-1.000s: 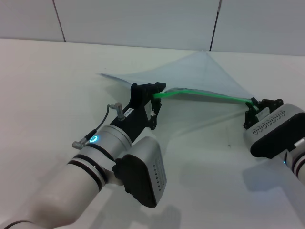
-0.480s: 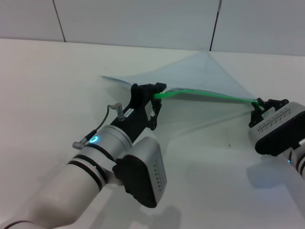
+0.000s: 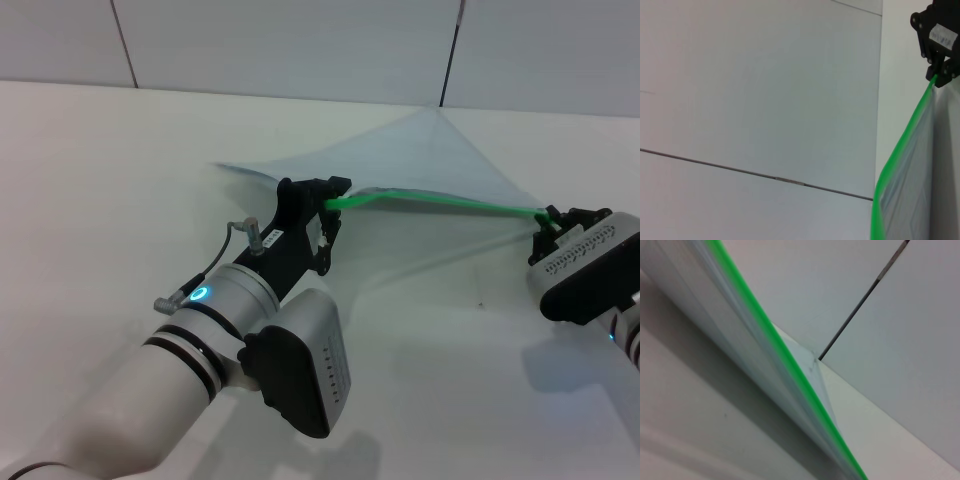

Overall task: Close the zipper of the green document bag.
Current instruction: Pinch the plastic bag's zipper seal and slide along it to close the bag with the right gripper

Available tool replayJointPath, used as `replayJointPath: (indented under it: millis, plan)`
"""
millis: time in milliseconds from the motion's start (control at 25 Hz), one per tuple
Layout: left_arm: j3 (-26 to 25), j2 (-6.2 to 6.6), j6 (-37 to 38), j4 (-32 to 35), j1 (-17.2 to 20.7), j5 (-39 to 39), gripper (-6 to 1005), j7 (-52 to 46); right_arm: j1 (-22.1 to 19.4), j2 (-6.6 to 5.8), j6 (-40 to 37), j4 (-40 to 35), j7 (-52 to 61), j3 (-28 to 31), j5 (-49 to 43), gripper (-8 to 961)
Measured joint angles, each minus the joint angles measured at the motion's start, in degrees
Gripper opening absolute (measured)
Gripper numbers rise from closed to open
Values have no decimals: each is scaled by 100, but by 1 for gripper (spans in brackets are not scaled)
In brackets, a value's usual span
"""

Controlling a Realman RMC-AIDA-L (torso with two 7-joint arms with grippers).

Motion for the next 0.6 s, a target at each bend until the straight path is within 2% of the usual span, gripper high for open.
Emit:
replayJointPath:
  millis: [600]
  plan:
    - [0,0,-60,0,73,300,54,3,-20,36,33,-15,-15,233,0,89]
